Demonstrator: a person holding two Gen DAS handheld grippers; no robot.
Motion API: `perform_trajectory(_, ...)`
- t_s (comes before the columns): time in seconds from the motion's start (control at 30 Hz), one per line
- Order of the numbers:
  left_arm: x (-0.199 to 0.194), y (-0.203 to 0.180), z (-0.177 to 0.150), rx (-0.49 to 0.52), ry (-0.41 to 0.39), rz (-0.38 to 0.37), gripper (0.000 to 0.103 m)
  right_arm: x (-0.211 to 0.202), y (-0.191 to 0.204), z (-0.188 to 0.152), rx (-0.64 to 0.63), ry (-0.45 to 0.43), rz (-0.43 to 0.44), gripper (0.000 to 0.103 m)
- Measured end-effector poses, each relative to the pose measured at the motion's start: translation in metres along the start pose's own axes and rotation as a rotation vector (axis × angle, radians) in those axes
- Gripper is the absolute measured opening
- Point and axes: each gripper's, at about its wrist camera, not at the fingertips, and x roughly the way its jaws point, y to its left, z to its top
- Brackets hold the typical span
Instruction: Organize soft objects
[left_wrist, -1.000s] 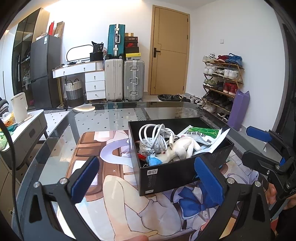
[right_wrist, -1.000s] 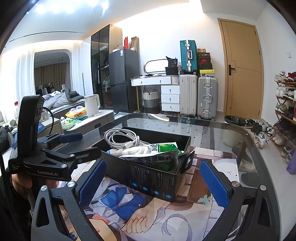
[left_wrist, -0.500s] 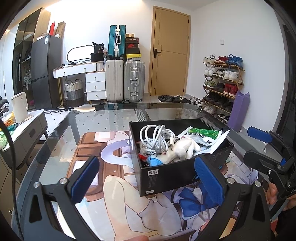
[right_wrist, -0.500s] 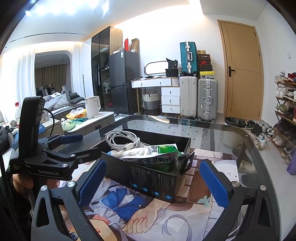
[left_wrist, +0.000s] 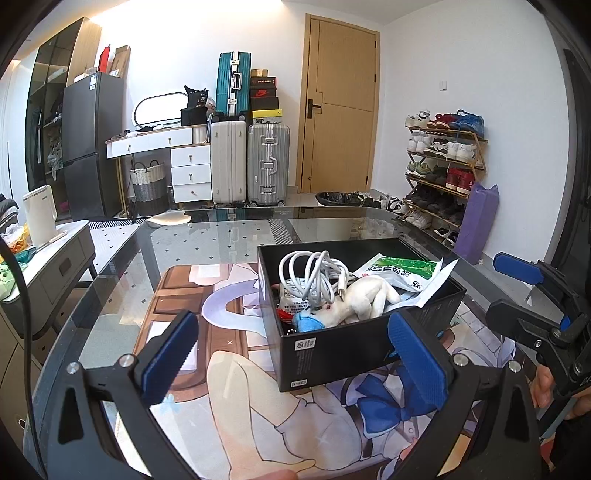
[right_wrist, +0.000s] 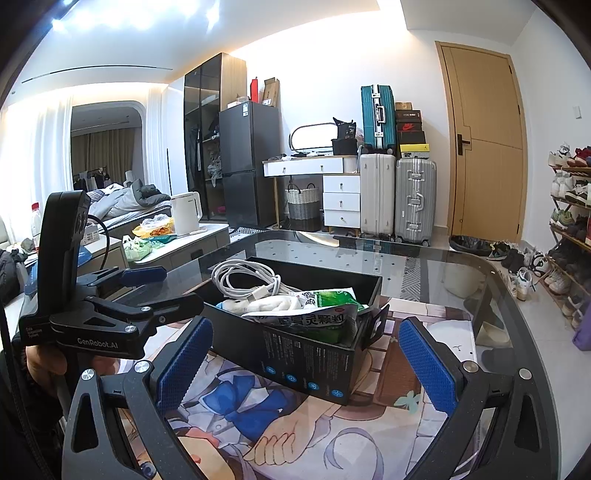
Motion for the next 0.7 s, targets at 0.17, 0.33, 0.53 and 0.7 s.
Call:
perform_trajectory(0.17, 0.0000, -0.0001, -0.0002, -0.001, 0.000, 0.000, 0.103, 0.0003, 0.0005, -0.0002, -0.002, 0.000, 0.001, 0.102)
perform_trajectory(0.33, -0.0003, 0.0000, -0.0003, 0.000, 0.000, 0.001, 0.103, 0.0005, 0.0007, -0.0003, -0.001, -0.001, 0.001, 0.102)
perform_trajectory(0.53, 0.0002, 0.0002, -0.0006, 0.000, 0.001, 0.001, 0.103, 0.0011, 0.0005, -0.0004, -0.002, 0.000, 0.001, 0.102)
perform_trajectory(0.7, 0.0003, 0.0001, -0.0009, 0.000, -0.001, 0.001, 0.103, 0.0005, 0.0010, -0.0006, -0.002, 0.000, 0.000, 0.102)
